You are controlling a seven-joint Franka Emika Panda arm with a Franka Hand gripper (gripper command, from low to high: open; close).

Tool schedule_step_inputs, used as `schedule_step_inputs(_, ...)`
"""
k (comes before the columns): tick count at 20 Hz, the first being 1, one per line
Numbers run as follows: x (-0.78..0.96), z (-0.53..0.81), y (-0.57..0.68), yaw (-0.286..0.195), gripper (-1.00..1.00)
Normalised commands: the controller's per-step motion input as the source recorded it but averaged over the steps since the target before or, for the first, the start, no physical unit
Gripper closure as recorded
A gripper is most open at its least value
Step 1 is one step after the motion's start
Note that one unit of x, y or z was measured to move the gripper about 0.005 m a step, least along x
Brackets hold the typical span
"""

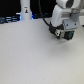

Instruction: Open the kcup holder, insert the kcup into the holder, and close the kcup holder

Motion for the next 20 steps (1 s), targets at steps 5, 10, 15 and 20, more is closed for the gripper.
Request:
schedule_step_inputs(5, -0.92, -0.03, 0.44, 0.042, -1.0)
schedule_step_inputs(10, -0.88, -0.01, 0.45, 0.049, -1.0)
schedule_step_inputs(15, -0.7, 0.03, 0.47, 0.07, -1.0)
schedule_step_inputs(20, -0.18, 0.62, 0.34, 0.089, -1.0)
